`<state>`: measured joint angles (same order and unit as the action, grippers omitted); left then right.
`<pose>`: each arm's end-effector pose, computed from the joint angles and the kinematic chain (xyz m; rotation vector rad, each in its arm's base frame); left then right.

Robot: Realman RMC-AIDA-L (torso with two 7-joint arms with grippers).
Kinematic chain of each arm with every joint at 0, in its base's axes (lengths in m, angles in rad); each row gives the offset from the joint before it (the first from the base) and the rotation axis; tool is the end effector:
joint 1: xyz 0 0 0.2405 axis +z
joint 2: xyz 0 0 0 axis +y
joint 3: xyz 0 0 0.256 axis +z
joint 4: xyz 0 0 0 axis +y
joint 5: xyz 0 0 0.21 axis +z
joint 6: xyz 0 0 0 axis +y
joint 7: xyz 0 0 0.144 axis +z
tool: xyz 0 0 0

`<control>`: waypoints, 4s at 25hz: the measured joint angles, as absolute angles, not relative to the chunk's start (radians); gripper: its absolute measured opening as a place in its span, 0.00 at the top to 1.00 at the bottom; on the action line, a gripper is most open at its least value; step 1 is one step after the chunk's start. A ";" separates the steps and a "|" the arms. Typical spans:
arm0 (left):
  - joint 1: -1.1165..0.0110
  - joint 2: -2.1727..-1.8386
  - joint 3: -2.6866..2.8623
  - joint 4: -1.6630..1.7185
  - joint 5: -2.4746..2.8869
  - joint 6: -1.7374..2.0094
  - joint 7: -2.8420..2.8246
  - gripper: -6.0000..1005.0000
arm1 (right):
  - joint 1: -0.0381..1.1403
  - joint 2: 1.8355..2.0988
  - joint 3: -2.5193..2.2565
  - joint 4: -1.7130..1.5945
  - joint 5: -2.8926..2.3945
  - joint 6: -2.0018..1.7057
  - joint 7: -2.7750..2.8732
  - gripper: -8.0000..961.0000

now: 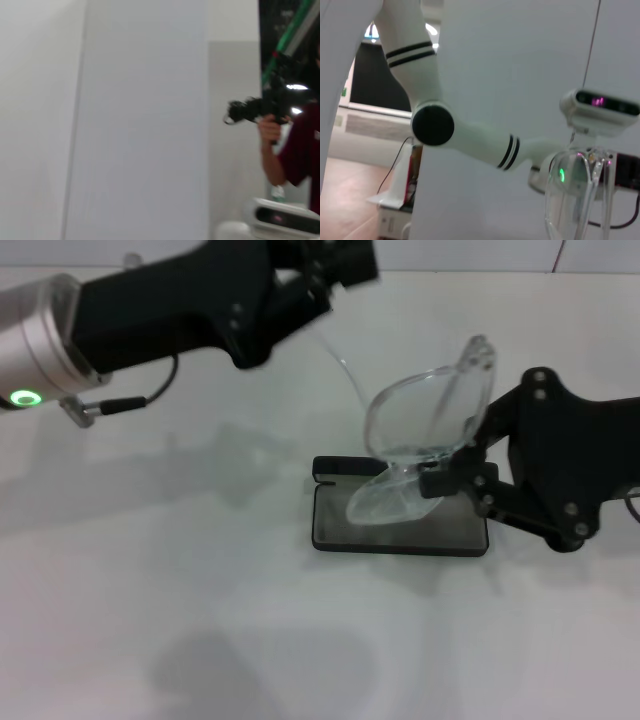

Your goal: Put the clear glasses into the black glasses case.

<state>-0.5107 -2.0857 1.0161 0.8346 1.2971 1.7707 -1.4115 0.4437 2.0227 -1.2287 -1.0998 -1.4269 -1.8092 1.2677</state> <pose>-0.1505 0.3223 0.0412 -2.6566 -0.1375 -1.4843 0.1418 0.2919 0.0344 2.9066 0.4227 -1.0886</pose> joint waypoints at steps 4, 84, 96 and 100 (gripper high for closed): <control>-0.511 -2.087 0.948 0.792 1.292 1.767 -1.394 0.89 | 0.416 2.022 -1.230 -1.103 -1.387 -1.843 1.222 0.93; -0.569 -2.088 1.157 0.647 1.127 1.793 -1.427 0.89 | 0.488 2.017 -1.206 -0.903 -1.288 -1.857 1.038 0.94; -0.589 -2.089 1.201 0.642 1.104 1.811 -1.429 0.89 | 0.502 2.019 -1.206 -0.878 -1.290 -1.835 1.028 0.94; -0.589 -2.089 1.202 0.642 1.104 1.812 -1.429 0.89 | 0.503 2.019 -1.206 -0.878 -1.290 -1.829 1.028 0.94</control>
